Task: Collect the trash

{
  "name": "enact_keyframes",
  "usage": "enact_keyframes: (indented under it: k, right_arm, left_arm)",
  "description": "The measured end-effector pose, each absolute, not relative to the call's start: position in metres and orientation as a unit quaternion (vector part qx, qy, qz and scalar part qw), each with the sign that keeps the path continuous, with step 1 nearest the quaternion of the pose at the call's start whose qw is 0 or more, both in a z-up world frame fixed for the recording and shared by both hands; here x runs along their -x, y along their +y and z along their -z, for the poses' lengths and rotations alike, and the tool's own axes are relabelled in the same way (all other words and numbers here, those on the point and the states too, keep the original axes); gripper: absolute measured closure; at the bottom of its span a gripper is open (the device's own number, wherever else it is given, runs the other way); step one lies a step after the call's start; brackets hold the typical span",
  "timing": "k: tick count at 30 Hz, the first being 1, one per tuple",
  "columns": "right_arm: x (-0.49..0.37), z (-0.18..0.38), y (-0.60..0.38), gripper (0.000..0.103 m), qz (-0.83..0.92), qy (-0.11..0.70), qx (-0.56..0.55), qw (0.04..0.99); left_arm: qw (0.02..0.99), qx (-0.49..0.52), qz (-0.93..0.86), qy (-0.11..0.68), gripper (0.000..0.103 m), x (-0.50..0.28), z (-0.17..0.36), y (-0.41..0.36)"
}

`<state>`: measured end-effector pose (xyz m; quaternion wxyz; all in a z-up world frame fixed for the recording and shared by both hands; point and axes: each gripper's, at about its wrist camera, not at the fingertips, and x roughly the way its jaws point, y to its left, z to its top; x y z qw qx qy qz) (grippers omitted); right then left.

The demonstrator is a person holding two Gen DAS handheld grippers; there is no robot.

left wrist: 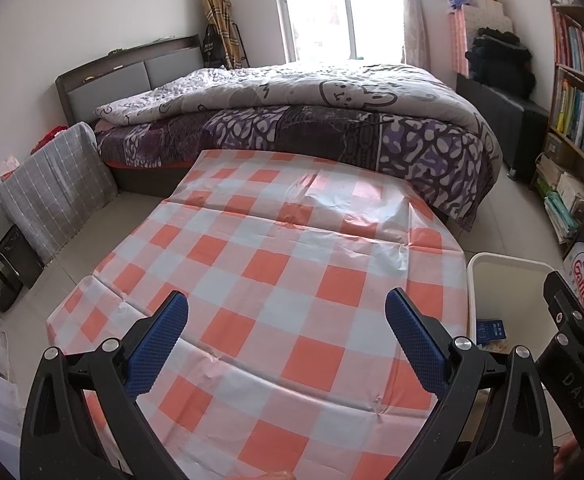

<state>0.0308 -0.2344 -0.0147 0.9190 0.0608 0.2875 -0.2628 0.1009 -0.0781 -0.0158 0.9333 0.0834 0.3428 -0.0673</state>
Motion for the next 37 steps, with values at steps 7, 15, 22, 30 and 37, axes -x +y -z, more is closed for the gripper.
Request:
enact_keyframes:
  k: [7, 15, 22, 30, 37]
  right_arm:
    - [-0.029, 0.019, -0.235, 0.007, 0.262, 0.29, -0.06, 0.918]
    - [-0.029, 0.02, -0.235, 0.007, 0.261, 0.292, -0.061, 0.918]
    - [-0.029, 0.021, -0.236, 0.007, 0.261, 0.293, -0.061, 0.918]
    - [-0.03, 0.02, -0.236, 0.007, 0.261, 0.293, -0.061, 0.918]
    - [-0.029, 0.021, -0.237, 0.007, 0.26, 0.294, -0.062, 0.918]
  left_arm:
    - [0.933, -0.084, 0.067, 0.343, 0.007, -0.101, 0.015, -0.079]
    - [0.934, -0.081, 0.07, 0.342, 0.007, -0.101, 0.017, -0.077]
    - [0.934, -0.076, 0.082, 0.339, 0.01, -0.099, 0.019, -0.066]
    - [0.935, -0.076, 0.086, 0.336, 0.01, -0.095, 0.015, -0.06]
    - [0.935, -0.075, 0.072, 0.339, 0.007, -0.1, 0.011, -0.058]
